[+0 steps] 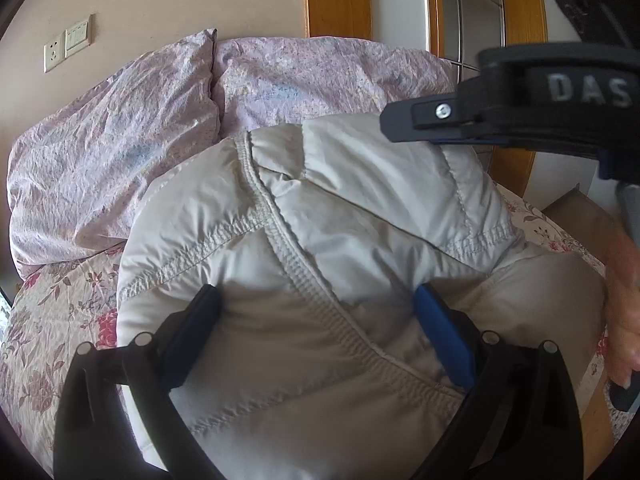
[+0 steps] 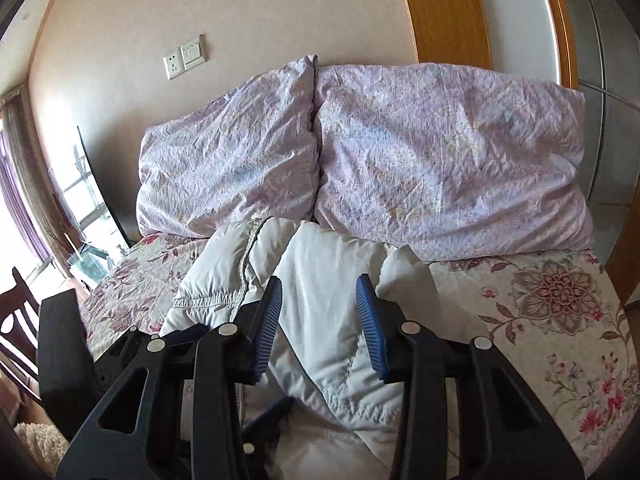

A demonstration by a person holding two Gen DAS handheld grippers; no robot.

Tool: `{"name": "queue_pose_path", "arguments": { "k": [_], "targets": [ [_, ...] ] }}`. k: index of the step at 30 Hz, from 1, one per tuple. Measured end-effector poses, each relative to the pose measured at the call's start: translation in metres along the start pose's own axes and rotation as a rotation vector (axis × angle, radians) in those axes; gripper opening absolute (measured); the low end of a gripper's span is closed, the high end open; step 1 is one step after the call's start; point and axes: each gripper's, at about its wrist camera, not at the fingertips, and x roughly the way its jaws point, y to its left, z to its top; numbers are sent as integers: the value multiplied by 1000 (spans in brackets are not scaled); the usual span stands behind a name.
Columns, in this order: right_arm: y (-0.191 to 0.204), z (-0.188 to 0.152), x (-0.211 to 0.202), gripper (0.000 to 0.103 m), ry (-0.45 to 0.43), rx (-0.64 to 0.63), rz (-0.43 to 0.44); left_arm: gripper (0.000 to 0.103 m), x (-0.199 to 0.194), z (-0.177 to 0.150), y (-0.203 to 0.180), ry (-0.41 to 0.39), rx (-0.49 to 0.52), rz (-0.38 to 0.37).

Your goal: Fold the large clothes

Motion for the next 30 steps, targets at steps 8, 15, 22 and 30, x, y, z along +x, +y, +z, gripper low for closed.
{"name": "queue_pose_path", "arguments": {
  "k": [8, 15, 22, 30],
  "targets": [
    [-32, -30, 56, 28, 116, 28, -108, 98, -17, 2, 4, -23, -1, -11],
    [-52, -43, 67, 28, 112, 64, -95, 98, -31, 18, 38, -47, -52, 57],
    [-61, -47, 73, 28, 106, 82, -80, 98, -19, 32, 60, -35, -62, 130],
    [-64, -51, 79, 28, 87, 85, -70, 98, 20, 26, 54, 40, 4, 126]
  ]
}}
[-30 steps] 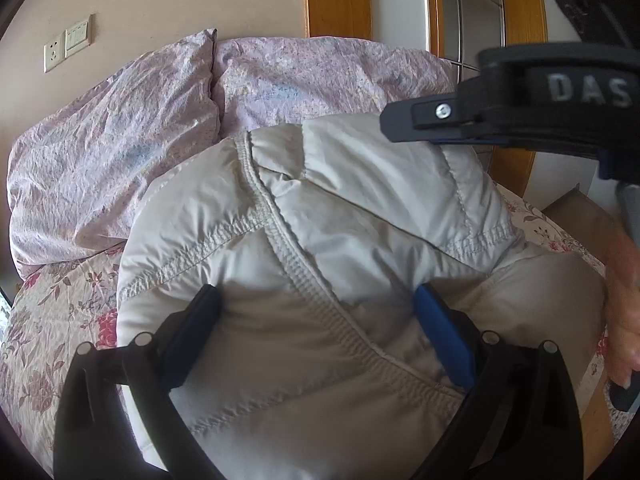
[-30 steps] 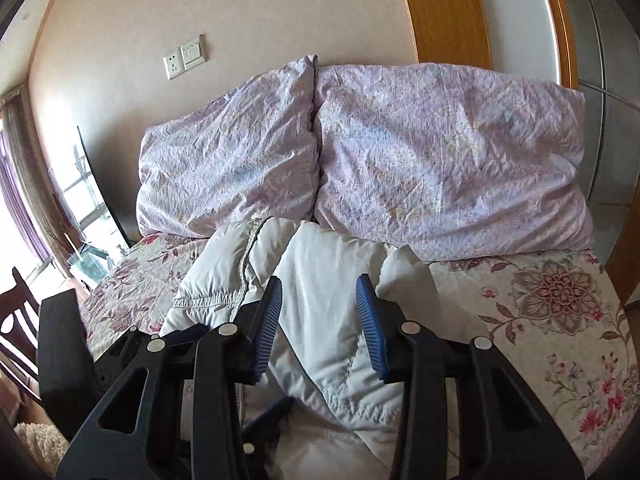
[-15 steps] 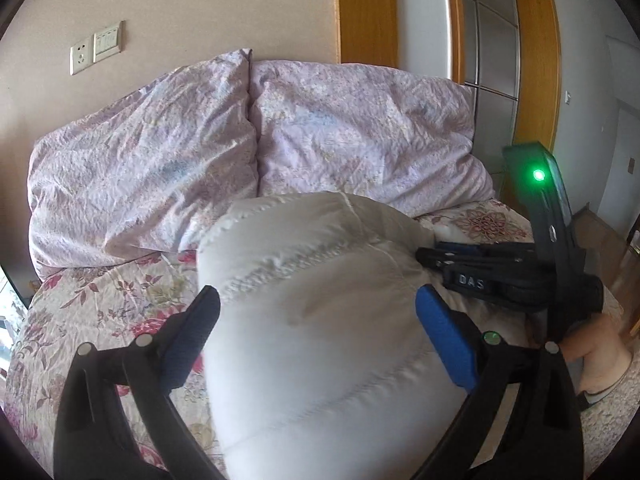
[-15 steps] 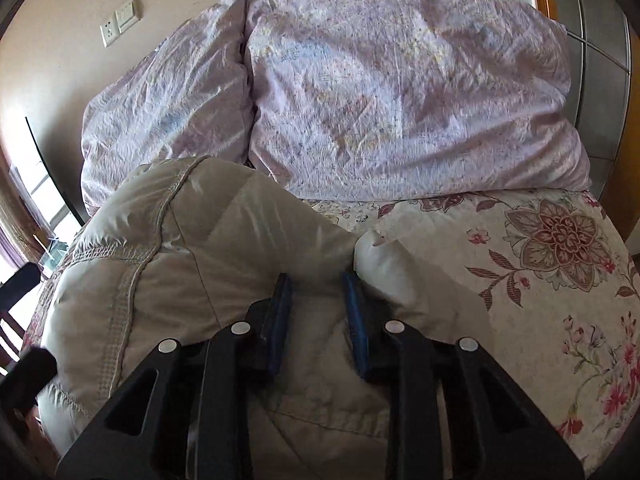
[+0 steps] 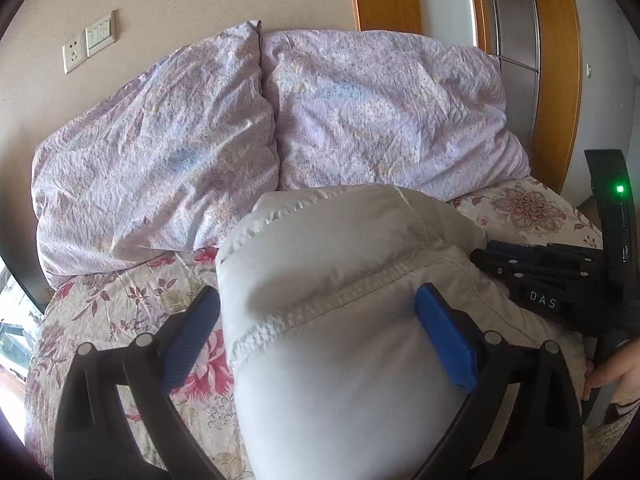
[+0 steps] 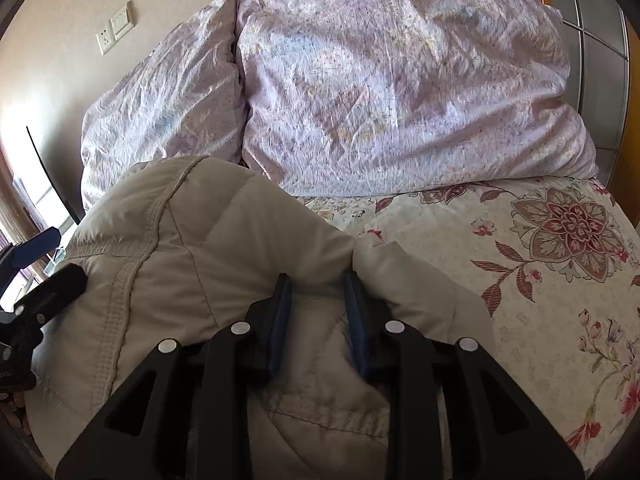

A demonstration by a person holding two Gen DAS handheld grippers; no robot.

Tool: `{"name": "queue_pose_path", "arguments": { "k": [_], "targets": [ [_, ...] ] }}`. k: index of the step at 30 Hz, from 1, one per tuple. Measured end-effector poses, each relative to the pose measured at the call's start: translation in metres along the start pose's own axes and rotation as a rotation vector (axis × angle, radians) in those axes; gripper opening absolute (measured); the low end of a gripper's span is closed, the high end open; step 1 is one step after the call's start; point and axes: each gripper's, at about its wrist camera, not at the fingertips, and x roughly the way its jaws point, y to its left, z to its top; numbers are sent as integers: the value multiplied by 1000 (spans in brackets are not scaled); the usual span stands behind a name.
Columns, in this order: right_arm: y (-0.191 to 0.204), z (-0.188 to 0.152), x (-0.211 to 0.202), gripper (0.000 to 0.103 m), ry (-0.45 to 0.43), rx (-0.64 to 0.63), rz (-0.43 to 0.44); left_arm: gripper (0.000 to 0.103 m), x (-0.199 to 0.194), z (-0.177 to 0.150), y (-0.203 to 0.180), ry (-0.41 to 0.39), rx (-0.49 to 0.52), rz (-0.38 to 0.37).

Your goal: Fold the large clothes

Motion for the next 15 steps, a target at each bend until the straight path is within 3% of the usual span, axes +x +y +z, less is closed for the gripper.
{"name": "queue_pose_path", "arguments": {
  "k": [15],
  "targets": [
    [-7, -9, 15, 28, -21, 22, 30, 101, 35, -22, 2, 11, -26, -64]
  ]
}}
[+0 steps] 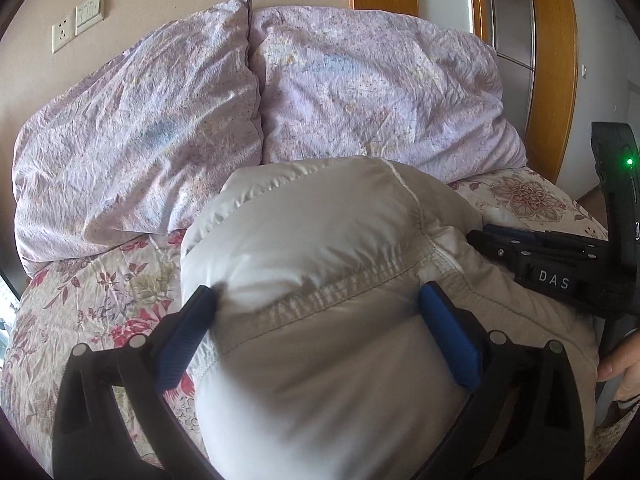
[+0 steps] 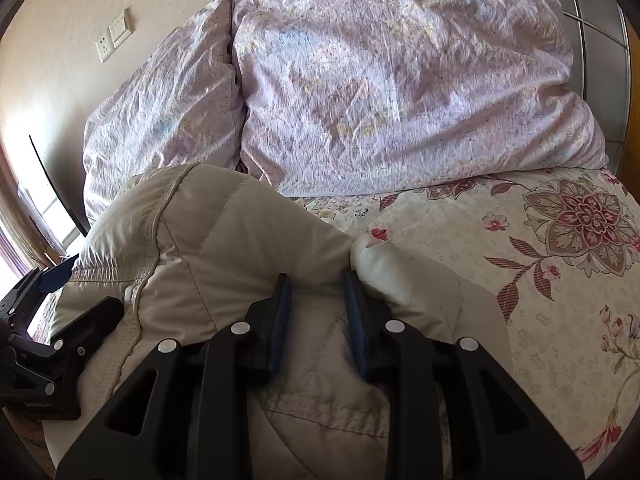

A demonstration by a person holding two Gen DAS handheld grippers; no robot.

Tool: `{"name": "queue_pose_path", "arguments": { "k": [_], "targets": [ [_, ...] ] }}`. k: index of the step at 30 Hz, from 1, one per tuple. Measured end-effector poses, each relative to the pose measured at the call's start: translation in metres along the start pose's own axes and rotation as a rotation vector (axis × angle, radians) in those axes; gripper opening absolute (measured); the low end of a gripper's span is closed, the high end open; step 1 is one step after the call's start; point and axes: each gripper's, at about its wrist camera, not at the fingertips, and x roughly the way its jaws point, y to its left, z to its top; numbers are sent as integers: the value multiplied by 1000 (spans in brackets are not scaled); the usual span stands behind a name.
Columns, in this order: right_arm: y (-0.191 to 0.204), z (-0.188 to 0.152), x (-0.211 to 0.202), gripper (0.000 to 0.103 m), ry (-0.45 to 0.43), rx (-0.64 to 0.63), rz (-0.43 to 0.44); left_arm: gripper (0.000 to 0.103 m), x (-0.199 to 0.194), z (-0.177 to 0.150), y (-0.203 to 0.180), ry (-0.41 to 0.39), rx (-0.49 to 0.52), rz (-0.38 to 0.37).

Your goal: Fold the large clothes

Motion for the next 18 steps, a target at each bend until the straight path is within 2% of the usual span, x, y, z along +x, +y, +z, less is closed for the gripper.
{"name": "queue_pose_path", "arguments": {
  "k": [11, 15, 17, 18],
  "targets": [
    [-3, -2, 10, 28, 7, 10, -7, 101, 14, -11, 9, -25, -60, -34],
    [2, 1, 8, 28, 32, -13, -38, 101, 10, -7, 5, -18, -29, -2],
    [11, 6, -4, 28, 63, -29, -94, 101, 1, -1, 3, 11, 7, 21],
    [13, 6, -17, 30, 55, -7, -85, 101, -7, 2, 5, 14, 4, 9]
  ]
}}
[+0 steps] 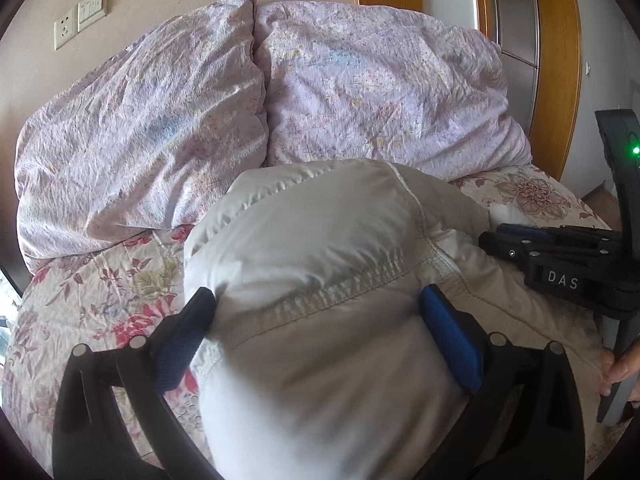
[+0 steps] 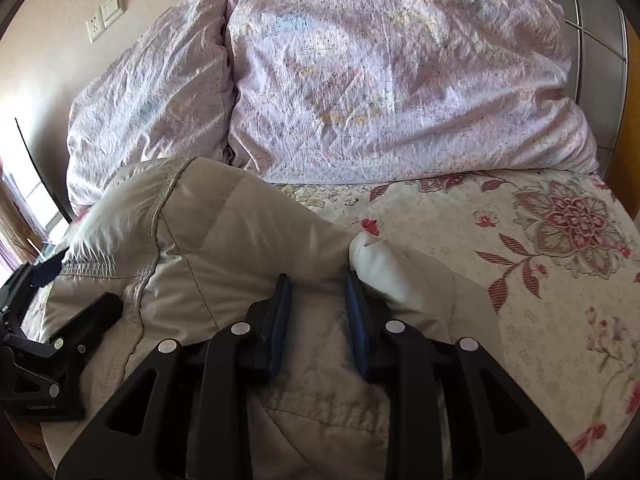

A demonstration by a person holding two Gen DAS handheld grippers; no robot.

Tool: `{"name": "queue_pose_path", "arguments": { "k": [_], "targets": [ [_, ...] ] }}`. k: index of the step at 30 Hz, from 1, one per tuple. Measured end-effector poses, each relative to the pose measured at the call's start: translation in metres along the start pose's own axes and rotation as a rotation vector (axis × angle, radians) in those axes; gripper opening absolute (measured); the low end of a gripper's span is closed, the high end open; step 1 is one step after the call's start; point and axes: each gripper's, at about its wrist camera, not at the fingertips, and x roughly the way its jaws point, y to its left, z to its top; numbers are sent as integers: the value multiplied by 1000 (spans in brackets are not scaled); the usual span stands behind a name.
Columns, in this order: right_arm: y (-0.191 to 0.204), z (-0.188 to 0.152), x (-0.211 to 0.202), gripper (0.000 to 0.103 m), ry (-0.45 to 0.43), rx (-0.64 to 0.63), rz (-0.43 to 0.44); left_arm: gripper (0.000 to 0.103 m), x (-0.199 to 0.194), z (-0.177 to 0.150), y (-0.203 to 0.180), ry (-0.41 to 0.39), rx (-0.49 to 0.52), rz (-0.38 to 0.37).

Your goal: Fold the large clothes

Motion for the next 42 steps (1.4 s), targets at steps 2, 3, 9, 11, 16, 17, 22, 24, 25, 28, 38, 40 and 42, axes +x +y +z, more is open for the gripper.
{"name": "queue_pose_path", "arguments": {
  "k": [2, 3, 9, 11, 16, 17, 22, 24, 25, 28, 38, 40, 42],
  "targets": [
    [-2, -2, -27, 30, -45, 42, 62, 101, -18, 7, 9, -26, -17, -44],
    [-3, -4, -40, 30, -64, 50, 75, 101, -23, 12, 12, -34, -13, -50],
    [4, -23, -53, 30, -50, -4, 49, 101, -12, 30, 8, -30, 73, -1],
    [2, -30, -42, 30, -32, -4, 45, 101, 3, 28, 3, 0, 96, 18],
    [7, -43, -25, 31, -21, -43, 26, 101, 24, 21, -2, 18, 93, 19],
    [7, -44, -22, 31, -16, -38, 25, 101, 28, 19, -4, 26, 104, 28],
    [12, -47, -14, 31, -12, -67, -10, 101, 45, 12, -3, 61, 94, 26],
    [14, -47, -10, 31, -14, -73, -20, 101, 52, 10, -2, 65, 87, 32],
    [14, -47, -8, 31, -19, -74, -22, 101, 55, 8, -2, 65, 79, 34],
    [16, -46, -4, 31, -24, -78, -32, 101, 61, 7, 1, 75, 59, 34],
    [27, 15, -47, 39, -110, 1, -40, 101, 46, 9, 3, 32, 65, 46],
    [24, 28, -37, 39, -133, 38, -28, 101, 45, 9, 4, 27, 60, 42],
    [23, 36, -25, 39, -156, 42, -37, 101, 44, 9, 5, 25, 54, 38]
  ]
}}
